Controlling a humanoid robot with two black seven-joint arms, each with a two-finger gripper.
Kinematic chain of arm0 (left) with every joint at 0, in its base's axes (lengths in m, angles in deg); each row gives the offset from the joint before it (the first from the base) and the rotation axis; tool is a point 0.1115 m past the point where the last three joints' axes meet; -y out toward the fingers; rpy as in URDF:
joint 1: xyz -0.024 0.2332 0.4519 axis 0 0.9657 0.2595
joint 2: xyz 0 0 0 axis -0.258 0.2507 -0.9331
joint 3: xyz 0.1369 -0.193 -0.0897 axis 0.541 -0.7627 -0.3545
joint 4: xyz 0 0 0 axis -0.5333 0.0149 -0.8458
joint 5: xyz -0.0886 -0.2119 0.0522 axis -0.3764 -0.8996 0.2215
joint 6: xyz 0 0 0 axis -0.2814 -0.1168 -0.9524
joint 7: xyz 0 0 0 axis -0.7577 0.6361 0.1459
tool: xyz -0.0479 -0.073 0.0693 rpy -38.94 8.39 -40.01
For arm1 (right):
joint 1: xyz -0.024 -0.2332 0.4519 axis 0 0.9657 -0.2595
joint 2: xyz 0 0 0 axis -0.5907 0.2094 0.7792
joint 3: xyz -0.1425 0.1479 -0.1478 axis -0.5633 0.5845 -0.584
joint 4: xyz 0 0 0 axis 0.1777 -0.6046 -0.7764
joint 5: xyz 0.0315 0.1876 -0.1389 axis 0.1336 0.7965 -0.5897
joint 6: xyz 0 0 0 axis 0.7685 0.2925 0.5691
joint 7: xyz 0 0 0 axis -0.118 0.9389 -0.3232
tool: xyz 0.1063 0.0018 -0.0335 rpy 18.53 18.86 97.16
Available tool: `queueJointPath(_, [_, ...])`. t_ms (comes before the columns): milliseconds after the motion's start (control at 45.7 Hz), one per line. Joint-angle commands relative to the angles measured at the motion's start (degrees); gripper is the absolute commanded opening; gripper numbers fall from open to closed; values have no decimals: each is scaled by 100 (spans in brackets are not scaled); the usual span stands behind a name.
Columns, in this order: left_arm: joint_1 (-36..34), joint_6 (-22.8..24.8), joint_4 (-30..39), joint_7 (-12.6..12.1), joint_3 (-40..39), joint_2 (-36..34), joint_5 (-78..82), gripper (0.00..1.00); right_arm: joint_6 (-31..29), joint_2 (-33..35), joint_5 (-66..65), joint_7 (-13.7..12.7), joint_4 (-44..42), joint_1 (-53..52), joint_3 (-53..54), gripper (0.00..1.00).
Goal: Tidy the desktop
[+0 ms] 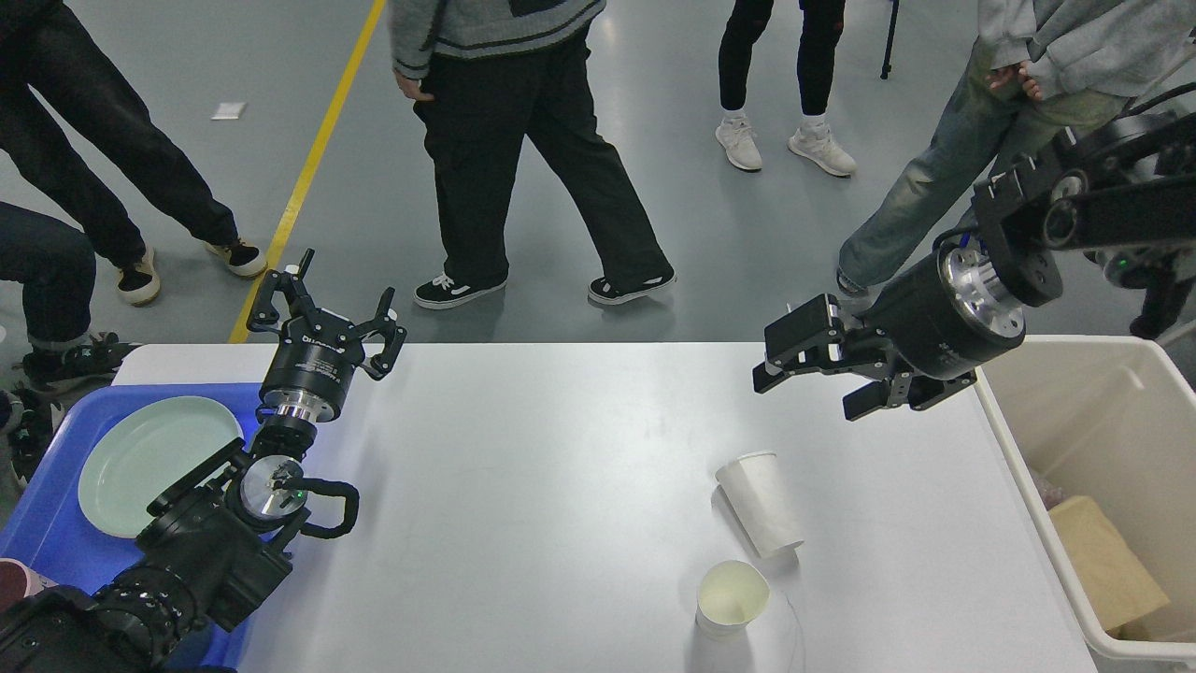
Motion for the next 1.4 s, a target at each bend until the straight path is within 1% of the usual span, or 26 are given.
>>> queueJointPath(0, [0, -2, -9, 0, -8, 0, 0, 97, 1338, -126, 568, 16, -260, 1180, 104, 100])
queueJointPath(88, [0, -2, 0, 0, 0, 0, 0, 97, 2130, -363, 657, 60, -594, 1875, 157, 100])
queueJointPath(197, [0, -2, 0, 0, 0, 0, 0, 97, 2579, -714, 622, 78, -972, 2403, 175, 100])
queueJointPath(328, [0, -2, 0, 0, 0, 9, 0, 97, 2949, -1233, 482, 104, -1429, 2904, 78, 100])
queueJointPath(547, [0, -2, 0, 0, 0, 9, 0, 97, 3055, -1883, 279, 104, -1868, 3282, -9, 100])
queueJointPath(657, [0, -2, 0, 0, 0, 9, 0, 97, 3055, -2060, 279, 104, -2044, 3467, -212, 100])
queueJointPath(832, [0, -2, 0, 0, -8, 9, 0, 97, 3064, -2156, 279, 104, -2203, 3634, -212, 100])
queueJointPath(985, [0, -2, 0, -9, -8, 9, 0, 97, 3125, -2236, 288, 104, -2264, 3775, -212, 94])
queueJointPath(1095, [0, -2, 0, 0, 0, 9, 0, 97, 3125, -2306, 340, 78, -2396, 3845, -203, 94])
queueJointPath(1379, [0, -2, 0, -9, -8, 9, 0, 97, 3099, -2218, 358, 87, -2379, 3687, -221, 95])
